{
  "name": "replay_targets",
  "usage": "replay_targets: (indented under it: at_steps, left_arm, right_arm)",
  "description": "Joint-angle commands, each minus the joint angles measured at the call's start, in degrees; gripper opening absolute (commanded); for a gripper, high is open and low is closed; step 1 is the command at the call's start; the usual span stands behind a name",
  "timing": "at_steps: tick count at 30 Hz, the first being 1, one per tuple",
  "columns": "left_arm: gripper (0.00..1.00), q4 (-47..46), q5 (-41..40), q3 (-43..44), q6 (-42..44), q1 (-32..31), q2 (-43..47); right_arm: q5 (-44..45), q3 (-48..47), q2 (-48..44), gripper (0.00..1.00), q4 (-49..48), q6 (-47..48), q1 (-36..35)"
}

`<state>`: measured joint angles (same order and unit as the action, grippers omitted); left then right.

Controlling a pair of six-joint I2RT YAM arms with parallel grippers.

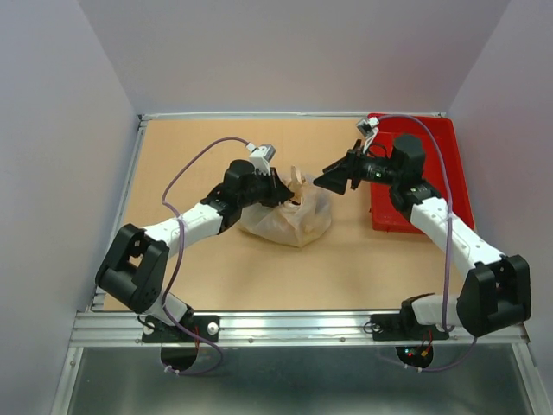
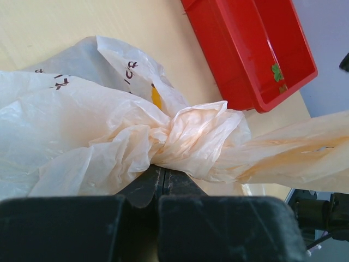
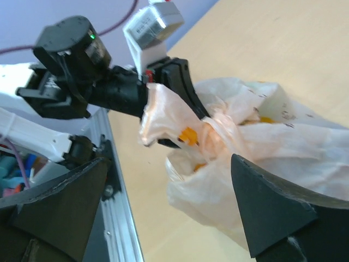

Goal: Place the fake fruits into the plastic bag and tie a complex knot

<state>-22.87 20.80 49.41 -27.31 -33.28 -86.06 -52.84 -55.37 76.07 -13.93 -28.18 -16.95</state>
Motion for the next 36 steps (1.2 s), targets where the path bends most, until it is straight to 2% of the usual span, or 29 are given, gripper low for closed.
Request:
replay_targets:
  at_steps: [1, 3, 6, 10, 11, 12, 16, 17, 19, 20, 21, 28, 33, 36]
  left_arm:
    - [0.00, 0.5, 1.3, 0.5, 1.7, -0.2, 3.8]
    - [0.00, 2.1, 1.8, 1.5, 2.0, -0.6, 3.7]
    - [0.00, 4.7, 2.0, 3.0, 3.0, -1.8, 3.3]
    - [0.00, 7.9, -0.3, 4.2, 4.2, -4.0, 2.1]
    - [0.00, 8.3, -0.8, 4.2, 3.6, -4.2, 1.5]
    - [0.00, 8.0, -0.7, 4.2, 3.1, -4.3, 1.2]
    - [0.00, 7.3, -2.4, 5.0, -0.3, -4.3, -0.8]
    - [0.00, 6.7, -3.6, 5.1, -1.7, -4.4, -1.7]
    - [0.00, 6.3, -4.9, 5.5, -2.9, -4.4, -2.6]
    - [0.00, 6.1, -5.8, 5.7, -3.3, -4.3, -3.5]
    - [0.00, 5.1, -5.9, 6.0, -3.1, -4.1, -3.8]
    - [0.00, -1.5, -3.3, 5.6, -3.9, 0.0, -2.0]
    - [0.00, -7.2, 6.2, 3.8, -5.2, 2.7, 0.3]
    - [0.00, -9.0, 10.7, 1.3, -5.6, 2.7, 2.2]
  right_arm:
    - [-1.8, -0.6, -0.9, 1.00, 11.6, 11.0, 2.0]
    - [-2.4, 1.7, 0.8, 0.98, 12.0, 13.0, 2.0]
    - [-2.9, 3.0, 4.6, 0.91, 11.9, 16.0, 2.0]
    - [-3.5, 3.2, 9.4, 0.76, 10.7, 17.8, 1.8]
    - [-4.0, 3.2, 10.4, 0.68, 9.9, 17.7, 1.7]
    - [-4.5, 3.7, 12.0, 0.65, 9.1, 16.9, 1.7]
    - [-6.0, 5.8, 13.9, 0.44, 2.4, 12.8, 0.3]
    - [-6.3, 7.3, 14.1, 0.31, -1.8, 11.1, -0.4]
    - [-7.4, 9.4, 14.2, 0.16, -8.7, 3.4, -1.2]
    - [-7.5, 11.0, 14.4, 0.03, -13.2, 1.0, -2.5]
    - [-7.6, 11.4, 14.4, 0.00, -14.7, -1.8, -3.4]
    - [-6.3, 16.3, 13.4, 0.00, -26.2, -13.6, -12.0]
    - [-2.5, 15.7, 15.6, 0.00, -38.3, -24.6, -17.9]
    - [-1.8, 12.9, 15.4, 0.00, -40.8, -25.8, -19.0]
